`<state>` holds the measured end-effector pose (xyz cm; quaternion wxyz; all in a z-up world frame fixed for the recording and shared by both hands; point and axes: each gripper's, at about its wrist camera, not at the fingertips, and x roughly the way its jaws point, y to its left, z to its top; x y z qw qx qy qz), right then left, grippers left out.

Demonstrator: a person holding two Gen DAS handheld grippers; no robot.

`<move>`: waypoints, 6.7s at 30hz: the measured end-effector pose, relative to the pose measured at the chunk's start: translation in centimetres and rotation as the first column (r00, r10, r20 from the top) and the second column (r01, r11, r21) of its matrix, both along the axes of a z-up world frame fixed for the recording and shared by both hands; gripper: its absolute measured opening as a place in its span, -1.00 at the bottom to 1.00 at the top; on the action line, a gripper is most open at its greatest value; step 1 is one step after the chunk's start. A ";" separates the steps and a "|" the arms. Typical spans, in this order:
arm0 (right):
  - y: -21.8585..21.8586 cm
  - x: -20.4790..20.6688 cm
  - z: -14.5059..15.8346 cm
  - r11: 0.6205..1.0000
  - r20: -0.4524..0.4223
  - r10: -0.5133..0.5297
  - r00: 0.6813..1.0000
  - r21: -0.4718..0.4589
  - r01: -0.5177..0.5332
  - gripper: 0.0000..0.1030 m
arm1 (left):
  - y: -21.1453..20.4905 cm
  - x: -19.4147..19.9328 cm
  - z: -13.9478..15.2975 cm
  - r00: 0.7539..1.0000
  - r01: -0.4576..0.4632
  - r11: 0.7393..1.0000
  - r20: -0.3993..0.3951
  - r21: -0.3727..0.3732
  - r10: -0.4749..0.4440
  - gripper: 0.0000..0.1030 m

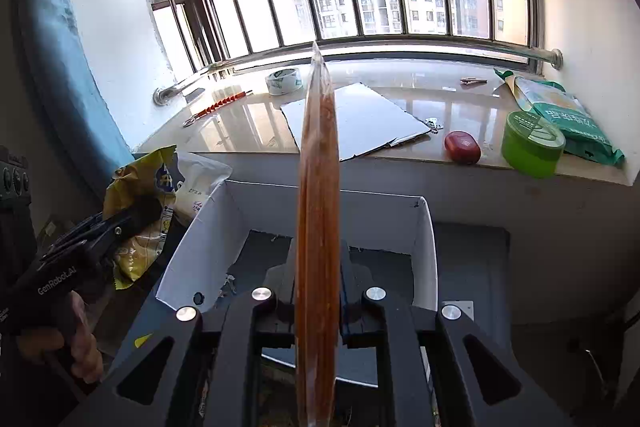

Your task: Organize snacks

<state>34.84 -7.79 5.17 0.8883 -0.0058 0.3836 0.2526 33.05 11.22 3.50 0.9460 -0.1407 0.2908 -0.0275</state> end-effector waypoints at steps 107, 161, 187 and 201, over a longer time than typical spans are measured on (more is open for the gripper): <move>-12.0 -21.5 -1.3 0.995 0.155 0.032 0.987 0.084 -0.046 -0.68 | -5.2 -19.9 -7.2 0.961 0.243 0.959 -0.101 -0.144 -0.259 -0.35; -9.6 -23.0 1.6 0.996 0.315 -0.053 0.948 0.085 0.027 1.00 | -4.4 -24.7 -1.9 0.969 0.192 0.964 0.122 0.183 -0.216 0.99; -4.3 -23.9 -10.8 0.917 0.126 0.170 0.977 -0.383 -0.110 1.00 | -6.1 -29.8 -8.4 0.982 0.187 0.975 -0.008 0.117 -0.187 0.99; -1.7 -21.1 -13.4 0.847 -0.004 0.288 0.958 -0.466 -0.257 0.43 | -3.7 -29.0 -10.3 0.989 0.140 0.985 -0.059 0.096 -0.135 0.99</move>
